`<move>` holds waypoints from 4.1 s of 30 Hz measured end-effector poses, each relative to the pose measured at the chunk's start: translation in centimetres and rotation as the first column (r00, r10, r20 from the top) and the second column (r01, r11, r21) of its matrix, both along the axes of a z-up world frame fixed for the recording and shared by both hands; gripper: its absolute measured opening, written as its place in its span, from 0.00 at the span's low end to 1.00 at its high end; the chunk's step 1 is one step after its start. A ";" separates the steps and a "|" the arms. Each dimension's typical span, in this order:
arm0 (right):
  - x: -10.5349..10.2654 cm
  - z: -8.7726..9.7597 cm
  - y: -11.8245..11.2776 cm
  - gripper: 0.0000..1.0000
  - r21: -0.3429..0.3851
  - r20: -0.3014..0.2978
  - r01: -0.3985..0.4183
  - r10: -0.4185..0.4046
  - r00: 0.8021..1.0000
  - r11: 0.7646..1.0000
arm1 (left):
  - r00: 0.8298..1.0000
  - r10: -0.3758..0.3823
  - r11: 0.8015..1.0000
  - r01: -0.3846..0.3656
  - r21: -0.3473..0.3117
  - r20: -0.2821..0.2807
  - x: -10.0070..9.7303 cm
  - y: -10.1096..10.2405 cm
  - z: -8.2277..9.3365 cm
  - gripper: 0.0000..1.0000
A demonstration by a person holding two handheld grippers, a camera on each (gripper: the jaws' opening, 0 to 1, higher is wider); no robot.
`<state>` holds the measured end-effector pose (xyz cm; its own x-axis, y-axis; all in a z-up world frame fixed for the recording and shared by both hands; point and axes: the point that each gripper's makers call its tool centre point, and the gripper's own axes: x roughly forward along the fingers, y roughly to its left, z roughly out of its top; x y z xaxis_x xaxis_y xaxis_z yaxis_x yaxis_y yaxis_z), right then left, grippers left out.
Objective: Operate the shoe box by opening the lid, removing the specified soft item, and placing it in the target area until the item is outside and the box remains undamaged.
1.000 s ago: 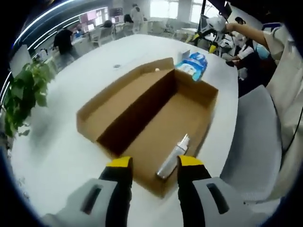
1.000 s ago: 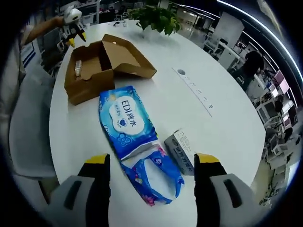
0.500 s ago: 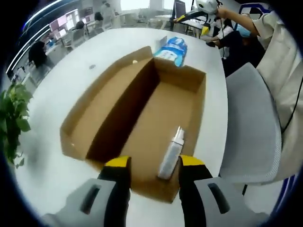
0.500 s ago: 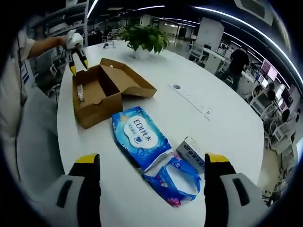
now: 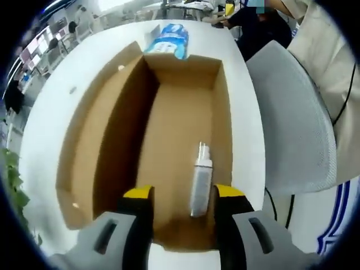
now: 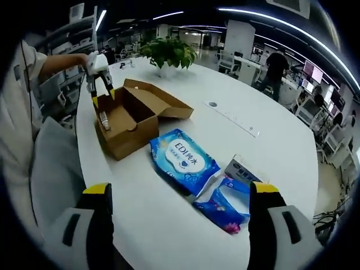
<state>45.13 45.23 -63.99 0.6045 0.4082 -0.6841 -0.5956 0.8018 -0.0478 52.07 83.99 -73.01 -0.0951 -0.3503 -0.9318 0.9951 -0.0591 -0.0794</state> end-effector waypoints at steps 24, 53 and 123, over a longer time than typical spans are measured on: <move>-2.5 -0.4 -0.3 0.96 0.070 0.017 0.116 -0.118 0.993 0.991 | 0.978 -0.175 0.968 0.193 0.164 -0.116 -0.3 0.6 -4.4 0.45; -2.4 -0.3 0.1 0.95 0.102 0.025 0.129 -0.132 0.991 0.986 | 0.980 -0.190 0.976 0.195 0.097 -0.061 -0.8 -0.7 -6.1 0.23; -0.2 1.6 14.8 0.46 0.197 0.197 -0.293 0.255 0.947 0.936 | 0.996 -0.071 0.968 0.082 -0.236 0.055 -3.0 -8.2 3.7 0.18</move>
<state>44.95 60.04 -62.41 0.5444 0.7033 -0.4571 -0.7924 0.6099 -0.0054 49.09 75.76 -69.28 -0.0898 -0.5555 -0.8266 0.9891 -0.1471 -0.0086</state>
